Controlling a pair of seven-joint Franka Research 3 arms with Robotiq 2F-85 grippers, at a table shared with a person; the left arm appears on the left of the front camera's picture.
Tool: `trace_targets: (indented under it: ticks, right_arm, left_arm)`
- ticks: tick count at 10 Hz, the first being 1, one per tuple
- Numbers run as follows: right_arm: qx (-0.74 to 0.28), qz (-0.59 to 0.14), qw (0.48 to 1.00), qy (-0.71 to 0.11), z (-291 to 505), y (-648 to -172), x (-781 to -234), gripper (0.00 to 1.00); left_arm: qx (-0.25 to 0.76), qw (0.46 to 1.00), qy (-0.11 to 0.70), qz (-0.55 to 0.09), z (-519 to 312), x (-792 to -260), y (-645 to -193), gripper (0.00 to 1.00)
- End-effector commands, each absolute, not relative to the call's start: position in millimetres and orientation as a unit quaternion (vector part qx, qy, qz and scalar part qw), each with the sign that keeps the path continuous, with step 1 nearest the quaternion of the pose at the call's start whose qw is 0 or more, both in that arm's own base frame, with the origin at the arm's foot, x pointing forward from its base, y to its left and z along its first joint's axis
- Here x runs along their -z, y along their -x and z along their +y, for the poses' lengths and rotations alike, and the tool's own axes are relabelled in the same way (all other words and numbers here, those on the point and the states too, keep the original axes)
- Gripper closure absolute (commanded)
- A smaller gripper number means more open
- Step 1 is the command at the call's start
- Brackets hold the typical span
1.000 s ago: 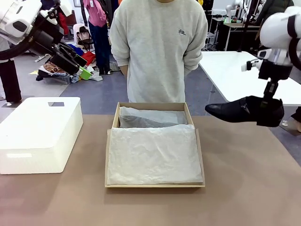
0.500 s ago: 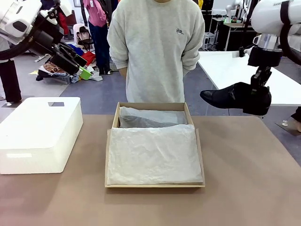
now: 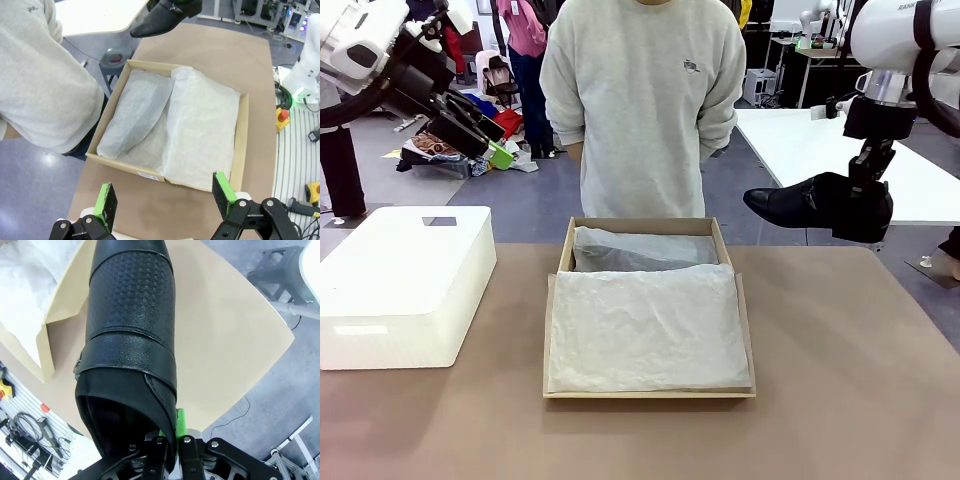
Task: Pack the shoes into the box.
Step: Place the other shoe of the Shoes into the Shoes Box.
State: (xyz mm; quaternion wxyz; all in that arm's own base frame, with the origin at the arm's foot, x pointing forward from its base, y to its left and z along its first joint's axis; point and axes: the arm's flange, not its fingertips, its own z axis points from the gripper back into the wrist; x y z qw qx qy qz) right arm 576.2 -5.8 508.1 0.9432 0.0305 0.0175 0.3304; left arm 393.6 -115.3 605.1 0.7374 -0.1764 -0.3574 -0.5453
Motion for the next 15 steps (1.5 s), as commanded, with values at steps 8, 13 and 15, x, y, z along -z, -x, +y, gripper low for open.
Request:
trace_targets:
  ticks: [8,13,15]
  right_arm:
    - [-0.093,-0.011,0.995,-0.026,48,-560,-565,1.00]
    - [0.071,-0.019,0.997,-0.006,127,-540,-574,1.00]
    - [0.126,-0.058,0.990,0.020,165,-533,-570,1.00]
  left_arm:
    - [0.546,0.732,0.185,-0.363,-115,-606,-394,0.00]
    - [0.546,0.732,0.185,-0.363,-115,-606,-394,0.00]
    - [0.546,0.732,0.185,-0.363,-115,-606,-394,0.00]
